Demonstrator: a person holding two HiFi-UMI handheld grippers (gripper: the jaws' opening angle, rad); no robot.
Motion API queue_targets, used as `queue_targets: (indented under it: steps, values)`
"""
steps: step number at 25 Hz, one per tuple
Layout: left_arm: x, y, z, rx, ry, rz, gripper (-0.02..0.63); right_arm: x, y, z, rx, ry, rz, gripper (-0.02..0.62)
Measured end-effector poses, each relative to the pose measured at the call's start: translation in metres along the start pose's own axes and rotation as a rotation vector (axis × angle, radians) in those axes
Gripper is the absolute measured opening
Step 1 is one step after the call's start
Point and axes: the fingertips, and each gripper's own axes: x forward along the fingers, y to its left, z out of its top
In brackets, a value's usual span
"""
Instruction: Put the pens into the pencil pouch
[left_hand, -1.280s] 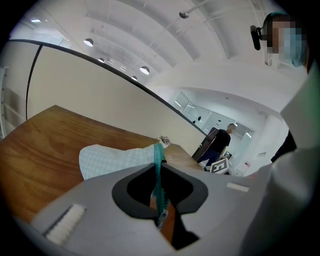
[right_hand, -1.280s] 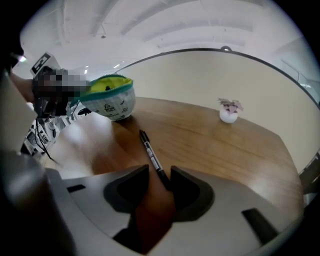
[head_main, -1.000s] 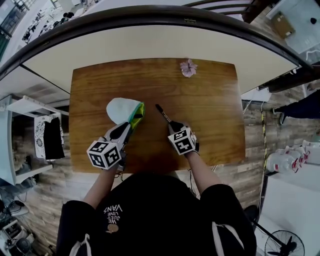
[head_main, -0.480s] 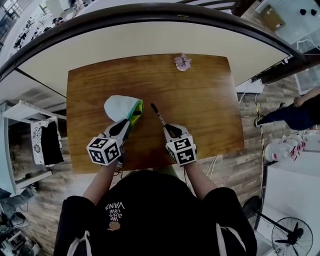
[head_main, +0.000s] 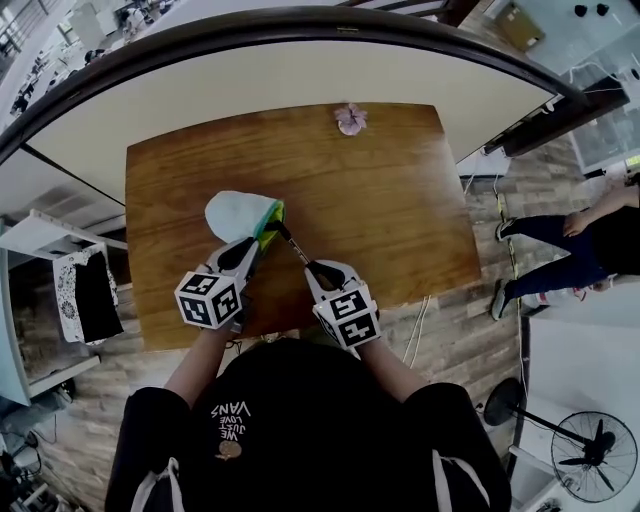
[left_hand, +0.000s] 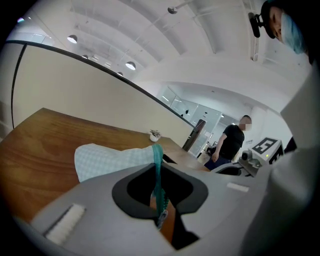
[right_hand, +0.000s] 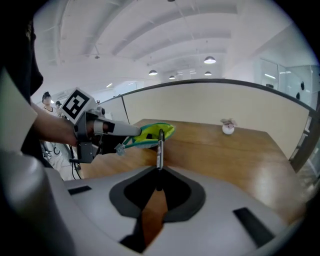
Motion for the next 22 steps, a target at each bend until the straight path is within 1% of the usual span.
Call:
queue_targets:
  steps: [3, 7, 10, 15, 18, 20, 22]
  values:
    - [-0.003, -0.006, -0.004, 0.033, 0.008, -0.015, 0.041, 0.0, 0.012, 0.003, -0.041, 0.012, 0.011, 0.044]
    - [-0.006, -0.015, -0.01, 0.095, 0.027, -0.039, 0.041, 0.003, 0.024, 0.001, -0.097, 0.085, 0.037, 0.044]
    - [-0.009, -0.021, -0.014, 0.122, 0.039, -0.058, 0.041, 0.007, 0.025, 0.007, -0.171, 0.119, 0.053, 0.044]
    - [-0.012, -0.029, -0.017, 0.112, 0.032, -0.088, 0.041, 0.016, 0.026, 0.023, -0.283, 0.179, 0.098, 0.046]
    - [-0.012, -0.032, -0.017, 0.108, 0.031, -0.103, 0.041, 0.022, 0.031, 0.029, -0.349, 0.229, 0.14, 0.046]
    - [-0.01, -0.034, -0.017, 0.105, 0.028, -0.113, 0.041, 0.027, 0.033, 0.033, -0.374, 0.252, 0.17, 0.046]
    - [-0.009, -0.038, -0.016, 0.1, 0.024, -0.124, 0.041, 0.032, 0.033, 0.039, -0.377, 0.25, 0.185, 0.046]
